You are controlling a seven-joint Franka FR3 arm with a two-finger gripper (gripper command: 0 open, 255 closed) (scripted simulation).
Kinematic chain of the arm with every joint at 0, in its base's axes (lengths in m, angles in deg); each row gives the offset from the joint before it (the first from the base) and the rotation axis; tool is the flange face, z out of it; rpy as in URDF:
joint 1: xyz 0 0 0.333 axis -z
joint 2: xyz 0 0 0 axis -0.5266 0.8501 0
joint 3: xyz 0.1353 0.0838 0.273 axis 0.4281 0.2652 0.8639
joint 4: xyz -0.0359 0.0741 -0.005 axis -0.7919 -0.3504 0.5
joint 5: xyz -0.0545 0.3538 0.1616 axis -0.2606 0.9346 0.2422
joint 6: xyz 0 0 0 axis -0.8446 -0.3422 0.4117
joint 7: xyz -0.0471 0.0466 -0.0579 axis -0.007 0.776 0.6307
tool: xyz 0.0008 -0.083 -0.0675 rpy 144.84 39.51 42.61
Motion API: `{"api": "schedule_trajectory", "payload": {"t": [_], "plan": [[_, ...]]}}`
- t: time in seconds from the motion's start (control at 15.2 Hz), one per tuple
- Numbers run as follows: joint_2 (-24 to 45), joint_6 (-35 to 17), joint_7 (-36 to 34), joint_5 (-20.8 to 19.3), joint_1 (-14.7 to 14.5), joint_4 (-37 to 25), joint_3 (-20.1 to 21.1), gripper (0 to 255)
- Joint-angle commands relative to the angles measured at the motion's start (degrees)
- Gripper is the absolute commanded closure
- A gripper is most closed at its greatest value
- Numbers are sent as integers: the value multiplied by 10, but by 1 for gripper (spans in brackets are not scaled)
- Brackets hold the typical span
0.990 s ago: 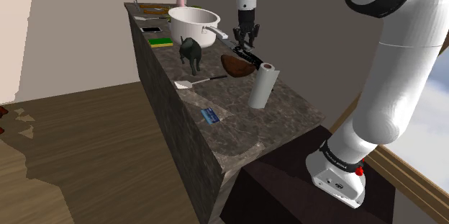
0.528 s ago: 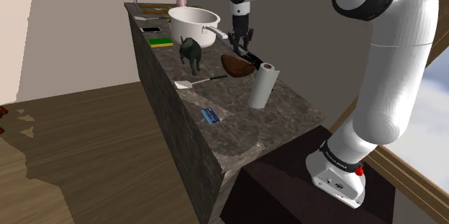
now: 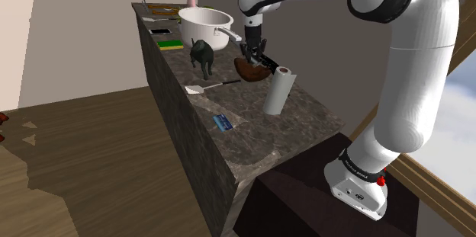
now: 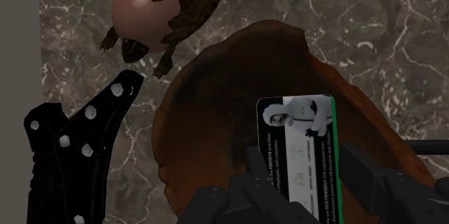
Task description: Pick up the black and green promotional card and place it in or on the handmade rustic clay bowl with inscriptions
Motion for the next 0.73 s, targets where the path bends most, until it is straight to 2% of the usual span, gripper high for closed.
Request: {"api": "schedule_trajectory", "payload": {"t": [0.0,0.46,0.53,0.66], "plan": [[5,-12,0,0,1,7,0,255],[5,-12,0,0,1,6,0,255],[5,-12,0,0,1,6,0,0],[5,-12,0,0,1,6,0,0]]}}
